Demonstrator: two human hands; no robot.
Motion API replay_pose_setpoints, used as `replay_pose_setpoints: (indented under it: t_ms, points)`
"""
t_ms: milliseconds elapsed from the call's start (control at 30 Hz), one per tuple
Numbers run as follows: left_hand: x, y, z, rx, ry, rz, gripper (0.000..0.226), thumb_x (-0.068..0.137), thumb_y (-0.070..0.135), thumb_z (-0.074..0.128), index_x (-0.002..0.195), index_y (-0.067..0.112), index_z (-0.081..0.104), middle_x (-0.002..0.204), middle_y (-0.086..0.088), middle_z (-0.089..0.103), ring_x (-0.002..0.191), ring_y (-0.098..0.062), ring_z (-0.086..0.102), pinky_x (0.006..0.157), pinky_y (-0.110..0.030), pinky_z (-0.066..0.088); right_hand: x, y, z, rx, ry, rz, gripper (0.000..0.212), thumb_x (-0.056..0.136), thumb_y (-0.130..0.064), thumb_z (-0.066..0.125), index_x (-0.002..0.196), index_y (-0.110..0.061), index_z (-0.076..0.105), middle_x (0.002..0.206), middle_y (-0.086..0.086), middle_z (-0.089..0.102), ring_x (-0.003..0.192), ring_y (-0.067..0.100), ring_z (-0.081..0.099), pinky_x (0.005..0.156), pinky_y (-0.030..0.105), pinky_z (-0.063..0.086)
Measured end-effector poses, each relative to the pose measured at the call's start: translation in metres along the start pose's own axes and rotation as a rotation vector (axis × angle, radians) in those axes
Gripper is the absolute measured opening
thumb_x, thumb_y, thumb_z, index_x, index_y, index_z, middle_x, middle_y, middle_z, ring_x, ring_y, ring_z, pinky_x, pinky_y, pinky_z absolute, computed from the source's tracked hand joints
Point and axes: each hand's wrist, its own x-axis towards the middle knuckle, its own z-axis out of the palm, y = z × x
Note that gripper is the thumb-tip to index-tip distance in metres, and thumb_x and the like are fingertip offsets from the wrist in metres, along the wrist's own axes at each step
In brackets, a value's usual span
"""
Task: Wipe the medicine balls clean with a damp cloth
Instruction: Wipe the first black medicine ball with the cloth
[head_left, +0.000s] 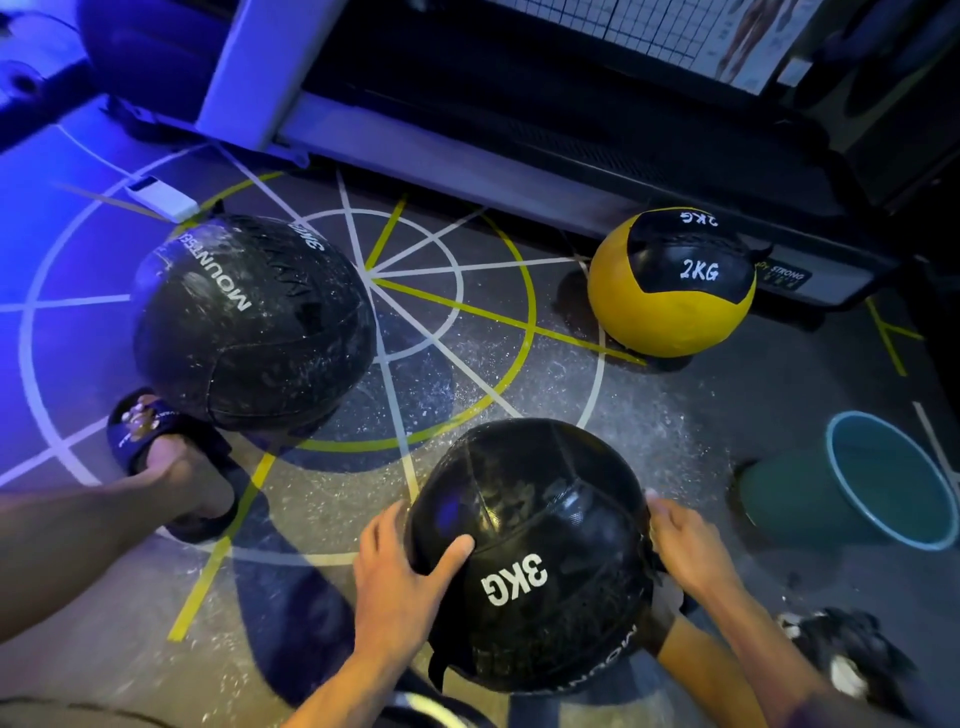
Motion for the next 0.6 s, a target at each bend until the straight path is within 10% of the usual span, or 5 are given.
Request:
replay_pose_setpoints:
  t_ms: [167,300,600]
  points:
    - [-0.008,-0.008,-0.012,-0.436,-0.378,-0.684,0.164,0.026,0.090,0.081,0.162,0.024,0.017,0.159,-0.010,0.042,0.145,-0.039,0.040,0.118,-0.055,0.034,-0.007,0.013,0.010,0.092,0.012,0.114,0.048,0.111,-0.036,0.035,0.069,-0.022,0.056,0.077,0.007,0.066,0.075,0.024,0.059,0.076,0.039,0.044]
    - [-0.008,-0.009,-0.009,-0.530,-0.490,-0.703,0.125,0.019,0.079,0.092,0.128,0.031,0.055,0.120,-0.006,0.072,0.111,-0.038,0.066,0.097,-0.057,0.055,-0.020,0.022,0.025,0.198,0.050,0.171,0.045,0.110,-0.036,0.036,0.095,-0.015,0.072,0.088,0.010,0.071,0.090,0.030,0.065,0.085,0.041,0.047]
    - [0.007,0.002,-0.044,-0.576,-0.317,-0.365,0.070,0.056,0.049,0.098,0.117,0.026,0.071,0.101,0.000,0.080,0.090,-0.017,0.076,0.080,-0.036,0.058,-0.030,0.007,0.067,0.431,0.076,0.258,0.040,0.097,-0.044,0.038,0.084,-0.019,0.066,0.069,-0.003,0.064,0.075,0.027,0.059,0.078,0.042,0.050]
